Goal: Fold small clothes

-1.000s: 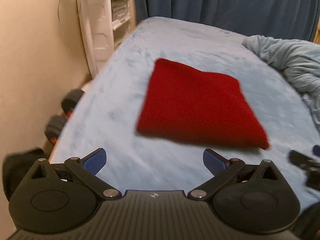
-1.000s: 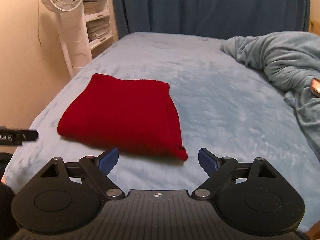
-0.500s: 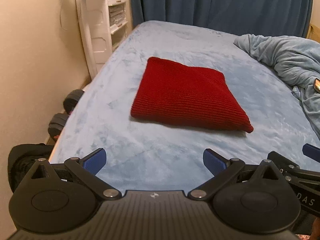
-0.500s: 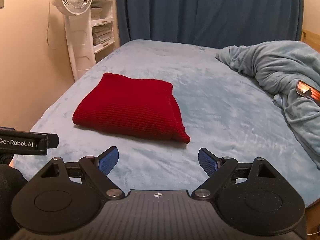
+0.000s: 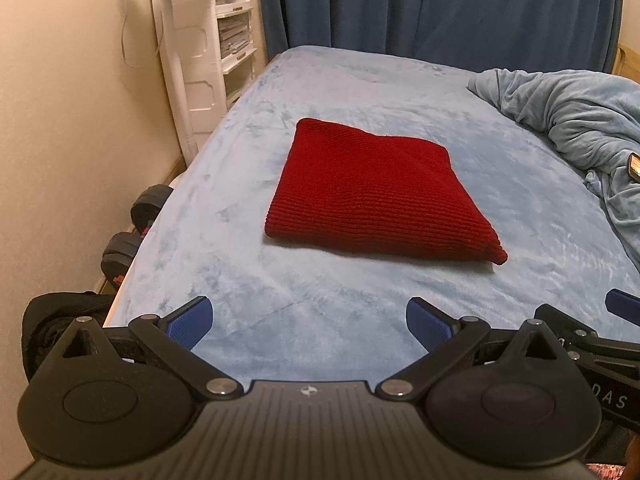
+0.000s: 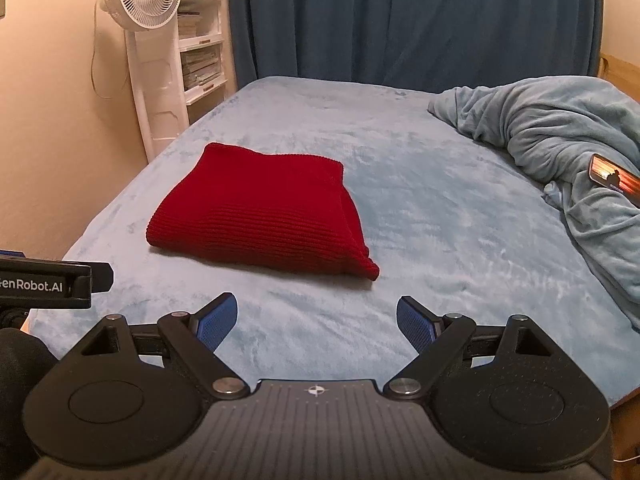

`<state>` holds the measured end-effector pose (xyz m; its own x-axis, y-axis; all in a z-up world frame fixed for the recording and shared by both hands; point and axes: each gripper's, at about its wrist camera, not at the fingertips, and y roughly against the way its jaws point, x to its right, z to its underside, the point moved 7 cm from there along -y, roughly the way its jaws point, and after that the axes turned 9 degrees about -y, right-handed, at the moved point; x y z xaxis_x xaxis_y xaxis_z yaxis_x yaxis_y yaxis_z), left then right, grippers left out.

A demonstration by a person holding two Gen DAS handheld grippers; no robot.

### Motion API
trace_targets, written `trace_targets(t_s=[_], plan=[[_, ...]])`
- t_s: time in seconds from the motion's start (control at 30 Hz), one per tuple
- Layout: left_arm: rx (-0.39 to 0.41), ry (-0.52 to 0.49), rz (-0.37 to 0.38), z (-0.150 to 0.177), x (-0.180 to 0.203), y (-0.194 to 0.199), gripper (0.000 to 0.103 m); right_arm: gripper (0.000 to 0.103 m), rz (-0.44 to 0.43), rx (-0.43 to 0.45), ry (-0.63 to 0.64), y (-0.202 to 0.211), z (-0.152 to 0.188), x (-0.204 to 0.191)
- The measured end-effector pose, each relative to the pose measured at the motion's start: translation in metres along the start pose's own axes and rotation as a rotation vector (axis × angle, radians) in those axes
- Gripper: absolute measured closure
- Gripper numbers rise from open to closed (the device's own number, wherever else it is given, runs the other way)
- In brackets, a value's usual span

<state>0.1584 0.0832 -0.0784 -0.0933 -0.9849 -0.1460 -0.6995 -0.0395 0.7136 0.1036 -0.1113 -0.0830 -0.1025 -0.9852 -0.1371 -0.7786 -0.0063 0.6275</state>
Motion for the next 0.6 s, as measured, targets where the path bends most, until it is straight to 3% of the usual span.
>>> trace_targets(t_s=[0.6], plan=[[-0.003, -0.011, -0.001, 0.0012, 0.0016, 0.0013, 0.0, 0.015, 0.002, -0.005, -0.005, -0.0005, 0.0002, 0.002]])
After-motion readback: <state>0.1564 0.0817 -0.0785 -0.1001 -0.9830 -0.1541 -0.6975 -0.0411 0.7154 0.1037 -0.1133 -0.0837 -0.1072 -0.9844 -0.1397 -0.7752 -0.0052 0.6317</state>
